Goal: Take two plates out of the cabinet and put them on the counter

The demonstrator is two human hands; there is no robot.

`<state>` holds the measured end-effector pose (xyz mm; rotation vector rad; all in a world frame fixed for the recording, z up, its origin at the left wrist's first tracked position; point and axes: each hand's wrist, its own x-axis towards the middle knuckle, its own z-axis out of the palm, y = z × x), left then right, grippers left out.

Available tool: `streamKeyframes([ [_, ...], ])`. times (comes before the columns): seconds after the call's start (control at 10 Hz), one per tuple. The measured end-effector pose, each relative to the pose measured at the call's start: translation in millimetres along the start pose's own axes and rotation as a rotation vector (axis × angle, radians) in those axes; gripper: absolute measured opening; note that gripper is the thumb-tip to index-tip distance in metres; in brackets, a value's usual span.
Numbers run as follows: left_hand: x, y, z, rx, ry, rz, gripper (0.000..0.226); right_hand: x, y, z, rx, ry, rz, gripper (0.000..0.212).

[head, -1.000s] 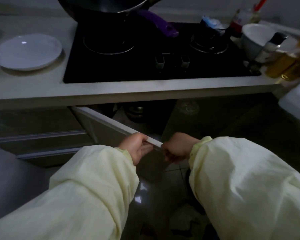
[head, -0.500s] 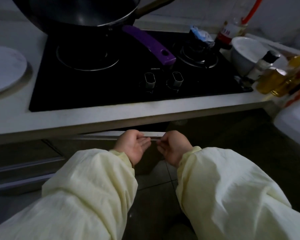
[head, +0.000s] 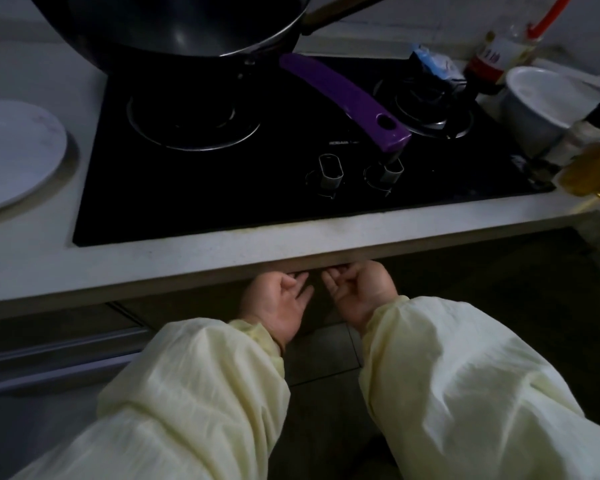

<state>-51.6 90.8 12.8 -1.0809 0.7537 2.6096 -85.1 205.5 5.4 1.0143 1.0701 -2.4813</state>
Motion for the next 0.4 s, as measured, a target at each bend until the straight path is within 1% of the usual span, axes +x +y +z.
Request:
streamKeyframes([
  [0.1,3.3,-3.4,-0.5,-0.045,-0.013,0.013,0.063,2.3,-1.5,-0.4,0.043,0.011,0.007,0.042],
  [0.2,3.5,-6.4,0.8,-0.092,-0.022,0.030,0.062,2.1,0.8,-0.8,0.105,0.014,0.022,0.029],
  [0.3,4.0,-9.4,1.2,-0.083,-0.066,0.039,0.042,-3.3,2.7,-4.3,0.109,-0.089,0.048,0.031],
  [0.4,-3.9,-11.5,-1.7,0.133,-0.048,0.031,0.036,-20.4,2.9,-12.0,-0.073,-0.147,0.062,0.022],
])
